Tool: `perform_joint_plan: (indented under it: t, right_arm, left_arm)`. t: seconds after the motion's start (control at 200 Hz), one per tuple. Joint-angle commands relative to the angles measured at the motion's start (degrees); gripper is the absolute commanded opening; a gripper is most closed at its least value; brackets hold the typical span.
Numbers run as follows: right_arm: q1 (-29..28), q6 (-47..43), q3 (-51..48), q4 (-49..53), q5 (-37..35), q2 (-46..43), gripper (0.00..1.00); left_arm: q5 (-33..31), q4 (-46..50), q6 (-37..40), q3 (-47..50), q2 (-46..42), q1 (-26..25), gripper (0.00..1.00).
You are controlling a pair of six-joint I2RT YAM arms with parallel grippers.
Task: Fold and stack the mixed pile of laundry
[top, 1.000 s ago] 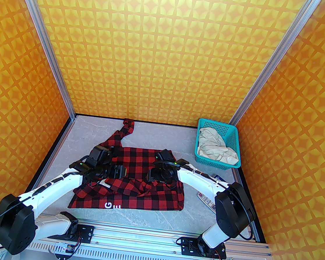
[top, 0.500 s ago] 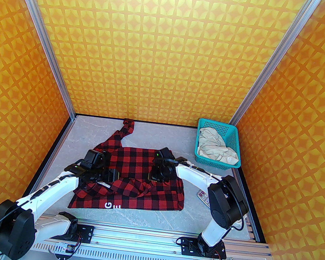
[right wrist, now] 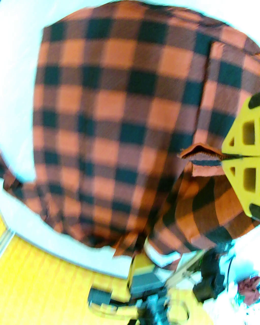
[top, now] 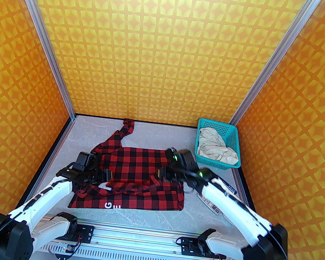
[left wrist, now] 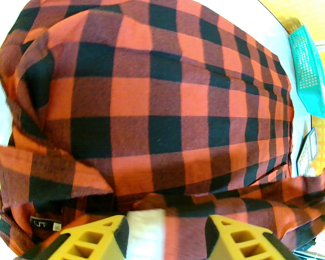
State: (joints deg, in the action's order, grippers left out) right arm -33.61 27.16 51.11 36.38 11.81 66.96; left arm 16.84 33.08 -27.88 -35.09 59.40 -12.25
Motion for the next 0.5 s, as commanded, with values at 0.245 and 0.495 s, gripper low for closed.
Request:
perform_joint_plan:
  t: [0.245, 0.495]
  right_arm:
    - [-0.06, 14.26, -16.22, -7.70, -8.97, -1.69, 0.59]
    - [-0.06, 10.69, -11.54, -1.45, -9.37, 3.02, 0.59]
  left_arm:
    - [-1.77, 3.42, -5.28, 4.77, -4.70, 0.21, 0.48]
    - [-1.86, 5.51, -4.57, 2.22, -5.76, 0.19, 0.44]
